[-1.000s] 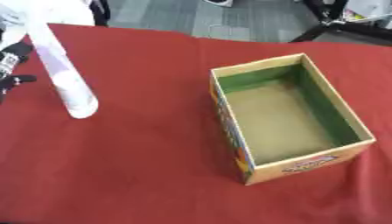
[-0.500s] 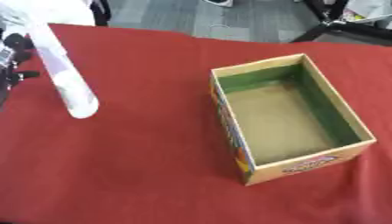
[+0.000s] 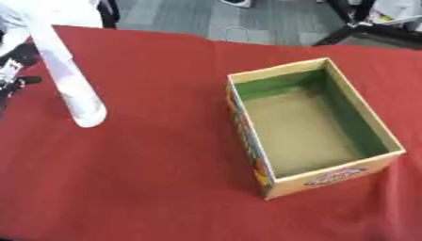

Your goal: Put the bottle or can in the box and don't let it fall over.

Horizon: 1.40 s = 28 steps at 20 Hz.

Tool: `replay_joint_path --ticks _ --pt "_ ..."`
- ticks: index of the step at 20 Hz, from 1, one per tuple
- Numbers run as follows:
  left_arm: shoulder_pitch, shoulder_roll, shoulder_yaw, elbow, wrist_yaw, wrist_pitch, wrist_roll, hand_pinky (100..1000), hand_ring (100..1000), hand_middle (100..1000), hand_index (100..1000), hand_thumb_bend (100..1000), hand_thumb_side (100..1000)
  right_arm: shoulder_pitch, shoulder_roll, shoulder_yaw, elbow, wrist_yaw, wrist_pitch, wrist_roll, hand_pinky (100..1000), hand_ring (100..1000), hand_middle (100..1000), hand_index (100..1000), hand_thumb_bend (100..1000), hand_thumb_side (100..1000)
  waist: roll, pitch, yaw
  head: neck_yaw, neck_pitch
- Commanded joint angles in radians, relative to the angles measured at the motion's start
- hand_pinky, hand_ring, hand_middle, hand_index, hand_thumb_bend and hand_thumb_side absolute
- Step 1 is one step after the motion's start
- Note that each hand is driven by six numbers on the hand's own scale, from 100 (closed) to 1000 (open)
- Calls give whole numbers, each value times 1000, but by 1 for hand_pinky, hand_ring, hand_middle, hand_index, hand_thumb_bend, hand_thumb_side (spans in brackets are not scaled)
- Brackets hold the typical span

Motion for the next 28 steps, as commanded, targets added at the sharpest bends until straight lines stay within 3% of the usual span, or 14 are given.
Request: replay_joint_path --ticks 1,5,14,28 --pt "-12 32 15 -8 -4 -11 -22 890 1000 1000 925 451 833 -1 -19 0 -16 -5 1 2 592 699 795 813 100 809 4 -15 1 -1 -13" --pt "-18 30 13 -4 -8 -15 -41 888 1000 1000 921 391 730 -2 -19 1 -16 -6 3 3 592 698 794 811 100 809 5 -15 0 -1 -13" --pt "-25 23 16 2 -1 5 -30 881 1000 1000 916 352 736 -1 -17 3 -16 -4 3 5 592 696 790 808 100 808 5 -13 -5 -6 -12" --pt "-33 29 19 -16 -38 30 -16 880 1000 1000 908 396 658 -1 -18 6 -16 -3 7 9 591 694 784 803 100 807 7 -11 -9 -9 -12"
